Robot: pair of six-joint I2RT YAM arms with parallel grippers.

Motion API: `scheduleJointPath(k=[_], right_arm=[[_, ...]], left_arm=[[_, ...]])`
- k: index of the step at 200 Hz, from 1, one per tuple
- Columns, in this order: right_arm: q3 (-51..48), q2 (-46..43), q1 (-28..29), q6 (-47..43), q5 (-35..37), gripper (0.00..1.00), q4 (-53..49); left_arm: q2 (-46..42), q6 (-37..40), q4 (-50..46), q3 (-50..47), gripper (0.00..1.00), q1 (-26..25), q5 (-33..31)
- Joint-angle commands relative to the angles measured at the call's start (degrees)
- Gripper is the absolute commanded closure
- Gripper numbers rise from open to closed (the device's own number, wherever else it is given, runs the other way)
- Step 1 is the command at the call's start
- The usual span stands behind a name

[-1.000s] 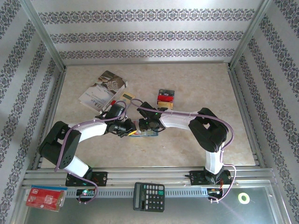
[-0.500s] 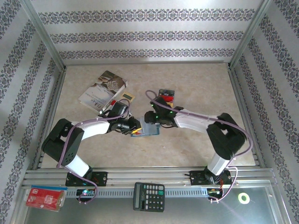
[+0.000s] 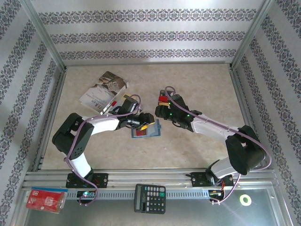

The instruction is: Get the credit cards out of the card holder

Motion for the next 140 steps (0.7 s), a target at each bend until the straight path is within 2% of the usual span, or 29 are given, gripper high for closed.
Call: scheduleJointPath(k=[1,31,69,104,140], right_arm=[[-1.62,-1.94,-0.81,0.74,1.01,0.42,2.09],[-4.16,-3.75,-1.30,1.05,-0.84,0.41,6.55],[-3.37,-2.60,-0.51,1.18,-5.39,0.43,8.01],[-0.47,2.88,3.51,2.31,-7.57,0.46,8.52],[2.83,11.25,7.46,4.90,-12.21,0.54,10.69]], left_arm=[[0.96,1.12,-0.15,2.42,0.42,-0.91,0.43],[-2.85,5.51,-6.89,4.26,0.35,-0.07,-4.76],[-10.42,9.33,-15.19,2.56,0.30,4.73,-12.47],[-14.90,7.76,-16.98,-2.59,0.28,10.48,-13.39],[-17.21,8.78,-19.41,-4.22,0.12,11.82,-15.18]])
